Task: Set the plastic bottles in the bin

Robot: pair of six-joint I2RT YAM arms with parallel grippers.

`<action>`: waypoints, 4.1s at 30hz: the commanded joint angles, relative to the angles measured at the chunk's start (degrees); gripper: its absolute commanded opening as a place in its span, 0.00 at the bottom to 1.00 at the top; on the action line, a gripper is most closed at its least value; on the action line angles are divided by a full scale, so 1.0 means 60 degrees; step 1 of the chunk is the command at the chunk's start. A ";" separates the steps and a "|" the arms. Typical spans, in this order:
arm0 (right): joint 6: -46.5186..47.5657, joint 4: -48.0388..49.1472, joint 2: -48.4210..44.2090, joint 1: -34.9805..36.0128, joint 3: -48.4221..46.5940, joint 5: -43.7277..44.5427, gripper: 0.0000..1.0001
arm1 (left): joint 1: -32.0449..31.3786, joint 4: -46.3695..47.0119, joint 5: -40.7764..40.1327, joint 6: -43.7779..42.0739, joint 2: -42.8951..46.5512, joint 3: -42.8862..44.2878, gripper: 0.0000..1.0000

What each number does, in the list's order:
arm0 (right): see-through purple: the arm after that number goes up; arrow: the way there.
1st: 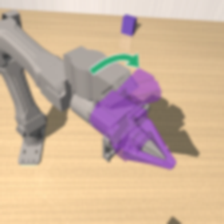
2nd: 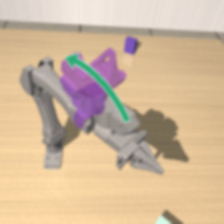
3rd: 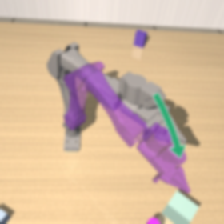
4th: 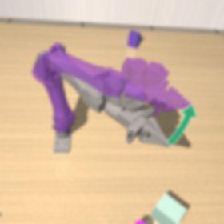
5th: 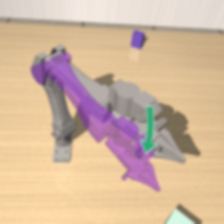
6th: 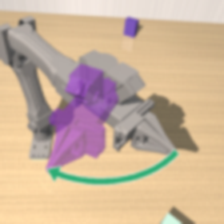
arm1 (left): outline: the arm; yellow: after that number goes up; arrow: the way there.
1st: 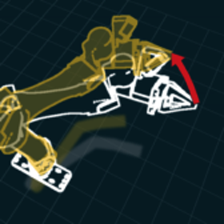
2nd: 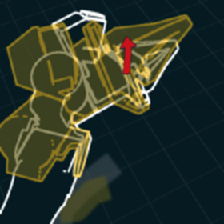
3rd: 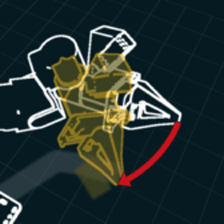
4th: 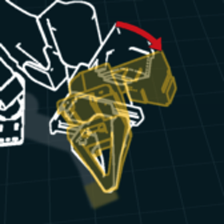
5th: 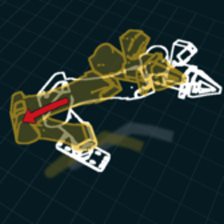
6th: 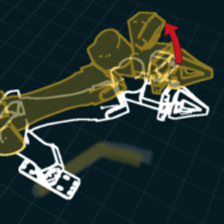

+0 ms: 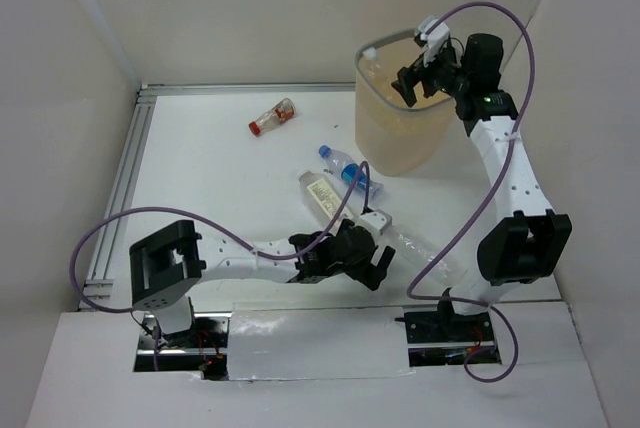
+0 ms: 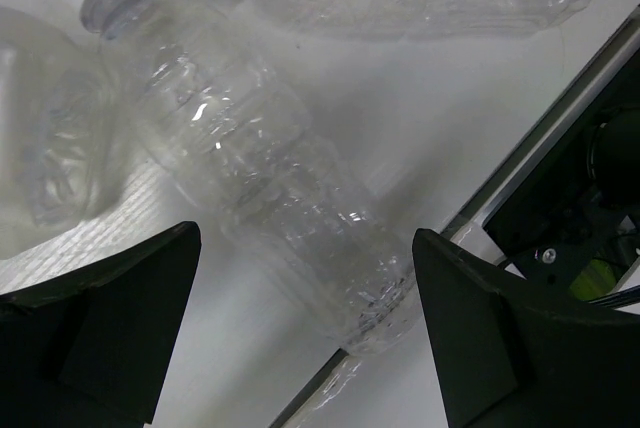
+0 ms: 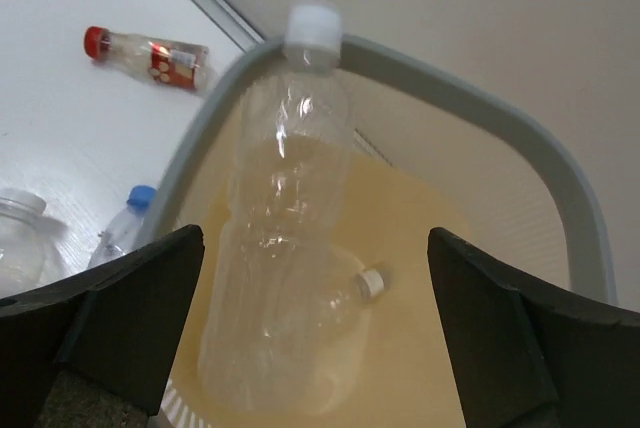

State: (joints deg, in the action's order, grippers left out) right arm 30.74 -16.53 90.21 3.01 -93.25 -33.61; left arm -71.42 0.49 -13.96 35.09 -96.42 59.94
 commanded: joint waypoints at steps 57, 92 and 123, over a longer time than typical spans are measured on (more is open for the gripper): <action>0.7915 -0.9022 -0.4679 -0.5452 0.6856 -0.1841 0.76 | 0.3978 0.3360 0.0685 -0.1117 -0.2868 1.0122 0.43; 0.0210 -0.2913 -0.2907 0.0977 0.8685 0.4076 0.89 | 0.3744 0.0684 -0.2871 -0.1270 0.2516 0.3296 1.00; 0.2439 -0.7639 -0.2482 0.3015 -0.1111 -0.0800 0.27 | 0.2690 -0.3041 -0.1512 0.4389 0.2257 0.0000 1.00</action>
State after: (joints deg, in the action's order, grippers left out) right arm 50.46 -62.63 73.25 19.73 -95.81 -34.35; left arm -54.59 -17.96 -23.66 58.74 -81.87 57.89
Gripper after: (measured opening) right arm 0.572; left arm 1.001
